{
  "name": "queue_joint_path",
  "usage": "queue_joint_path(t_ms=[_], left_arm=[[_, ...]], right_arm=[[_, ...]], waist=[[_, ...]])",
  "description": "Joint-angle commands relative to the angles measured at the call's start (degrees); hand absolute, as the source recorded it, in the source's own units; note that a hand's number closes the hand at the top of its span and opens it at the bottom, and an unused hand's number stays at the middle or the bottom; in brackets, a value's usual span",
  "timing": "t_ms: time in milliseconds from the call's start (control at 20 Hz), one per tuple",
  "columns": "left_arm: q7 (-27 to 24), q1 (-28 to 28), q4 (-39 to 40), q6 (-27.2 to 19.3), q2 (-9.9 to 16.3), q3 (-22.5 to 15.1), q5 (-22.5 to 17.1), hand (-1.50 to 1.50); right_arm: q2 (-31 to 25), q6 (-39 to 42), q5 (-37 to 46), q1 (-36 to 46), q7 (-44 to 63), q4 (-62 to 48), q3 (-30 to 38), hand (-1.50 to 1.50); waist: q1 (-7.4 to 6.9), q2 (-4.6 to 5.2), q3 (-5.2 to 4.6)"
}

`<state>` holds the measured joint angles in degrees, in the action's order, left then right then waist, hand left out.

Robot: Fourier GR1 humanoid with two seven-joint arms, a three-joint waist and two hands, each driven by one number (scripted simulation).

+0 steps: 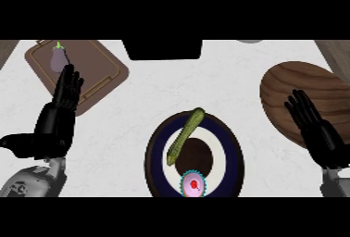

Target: Pick the cupcake from the plate and place it in the bowl

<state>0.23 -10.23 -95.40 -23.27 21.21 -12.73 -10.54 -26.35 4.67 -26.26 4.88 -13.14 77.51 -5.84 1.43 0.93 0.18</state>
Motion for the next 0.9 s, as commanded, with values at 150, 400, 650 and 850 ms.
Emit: queue_joint_path(t_ms=[150,400,650,850], left_arm=[[1.77,-1.01,4.82,1.8,-2.42,-3.26,0.54,0.0],[3.06,3.68,5.09,3.04,-2.93,-4.53,-1.2,0.0],[1.99,1.8,6.14,3.42,-3.7,-4.11,-0.45,0.0],[2.17,2.89,6.86,3.17,-6.83,-6.46,0.67,0.0]], right_arm=[[3.4,-0.4,14.92,-1.52,6.43,11.1,-20.46,1.5],[6.52,-21.12,31.14,-4.1,7.71,17.71,-21.6,-1.5],[17.64,-28.71,34.19,-16.9,-2.37,27.16,-32.39,-1.5],[14.1,-34.2,45.4,-22.59,-0.78,35.28,-38.5,-1.5]], waist=[[-1.27,-0.92,-0.44],[1.54,-2.24,-0.49],[0.35,-1.35,-0.21],[-0.31,-1.21,-0.24]])
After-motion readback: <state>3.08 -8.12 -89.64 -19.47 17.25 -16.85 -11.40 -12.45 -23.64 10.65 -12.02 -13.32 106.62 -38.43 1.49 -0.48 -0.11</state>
